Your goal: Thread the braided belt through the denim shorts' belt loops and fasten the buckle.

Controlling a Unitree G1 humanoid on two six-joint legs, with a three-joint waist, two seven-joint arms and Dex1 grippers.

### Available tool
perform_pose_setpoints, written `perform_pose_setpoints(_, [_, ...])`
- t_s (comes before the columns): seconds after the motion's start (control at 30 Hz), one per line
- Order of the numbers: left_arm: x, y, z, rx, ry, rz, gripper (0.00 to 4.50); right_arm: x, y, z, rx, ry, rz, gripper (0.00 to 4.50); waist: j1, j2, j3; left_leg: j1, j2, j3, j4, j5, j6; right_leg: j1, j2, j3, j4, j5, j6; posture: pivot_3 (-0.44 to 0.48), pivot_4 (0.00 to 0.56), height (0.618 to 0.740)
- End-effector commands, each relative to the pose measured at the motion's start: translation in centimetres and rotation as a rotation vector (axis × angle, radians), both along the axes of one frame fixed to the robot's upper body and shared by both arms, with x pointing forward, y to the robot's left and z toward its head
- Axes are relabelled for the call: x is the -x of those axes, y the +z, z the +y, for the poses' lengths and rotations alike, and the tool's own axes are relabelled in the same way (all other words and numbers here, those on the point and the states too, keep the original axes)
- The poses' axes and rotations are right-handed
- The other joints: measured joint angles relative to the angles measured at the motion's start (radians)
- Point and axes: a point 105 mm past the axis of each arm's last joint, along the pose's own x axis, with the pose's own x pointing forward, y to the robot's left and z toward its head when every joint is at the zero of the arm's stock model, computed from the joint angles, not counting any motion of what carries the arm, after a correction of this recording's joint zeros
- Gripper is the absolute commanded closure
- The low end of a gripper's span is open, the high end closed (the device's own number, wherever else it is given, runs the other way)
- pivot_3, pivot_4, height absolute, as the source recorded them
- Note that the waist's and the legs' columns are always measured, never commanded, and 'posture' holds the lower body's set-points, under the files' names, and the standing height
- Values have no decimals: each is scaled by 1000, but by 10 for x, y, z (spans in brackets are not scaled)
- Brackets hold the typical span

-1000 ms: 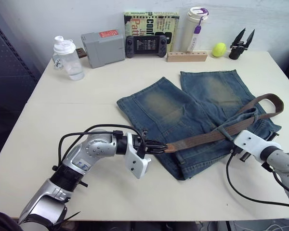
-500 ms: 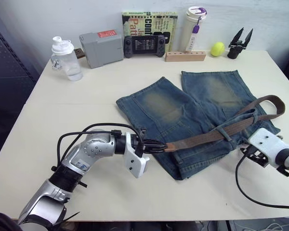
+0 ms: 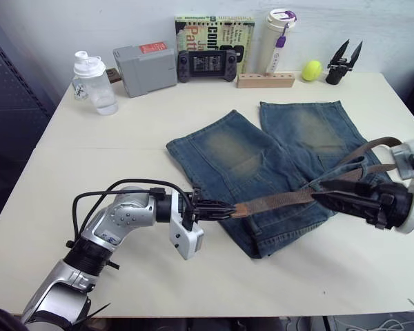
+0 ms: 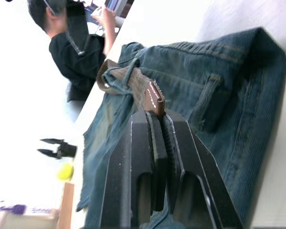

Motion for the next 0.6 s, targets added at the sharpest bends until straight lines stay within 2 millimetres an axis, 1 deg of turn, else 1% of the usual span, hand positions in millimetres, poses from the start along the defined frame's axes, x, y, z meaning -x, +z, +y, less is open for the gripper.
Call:
perform_pose_setpoints(0.03, [-2, 10, 2, 30, 5, -66, 4500, 19, -15, 17, -129, 78, 99, 61, 4, 0, 0, 0, 0, 0, 0, 0, 0, 0, 0, 0, 1, 0, 0, 0, 150, 731])
perform_pose_setpoints(0.1, [-1, 10, 2, 31, 4, -74, 4500, 22, -27, 28, -228, 47, 178, 61, 6, 0, 0, 0, -1, 2, 0, 0, 0, 0, 0, 0, 1, 0, 0, 0, 150, 731])
perform_pose_setpoints(0.17, [0, 10, 1, 33, 1, -80, 4500, 21, -40, 40, -329, -18, 277, 61, 3, 0, 0, 1, -1, 8, -1, 0, 0, 0, 0, 0, 1, 0, 0, 0, 150, 731])
perform_pose_setpoints(0.23, [0, 10, 1, 33, 0, -86, 4500, 14, -53, 53, -412, -102, 341, 61, -3, 0, 0, 2, -1, 10, 0, 0, 0, 0, 0, 1, 2, 0, 0, 0, 150, 731])
perform_pose_setpoints(0.33, [1, 9, 1, 29, -1, -90, 4500, 1, -58, 64, -530, -227, 361, 61, -14, 1, 0, 2, 0, 11, -1, 0, 0, 0, 0, 1, 2, 0, 0, 0, 150, 731])
perform_pose_setpoints(0.47, [2, 9, 1, 27, -6, -93, 4500, -21, -59, 65, -643, -414, 397, 61, -14, 1, -1, 2, 0, 12, -2, 0, 0, -1, 0, 2, 1, 0, 0, 0, 150, 731])
perform_pose_setpoints(0.6, [3, 8, 0, 24, -9, -91, 4500, -31, -56, 58, -704, -519, 408, 61, -14, 1, -1, 2, 0, 12, -2, 0, 0, -1, 0, 1, 1, 0, 0, 0, 150, 731])
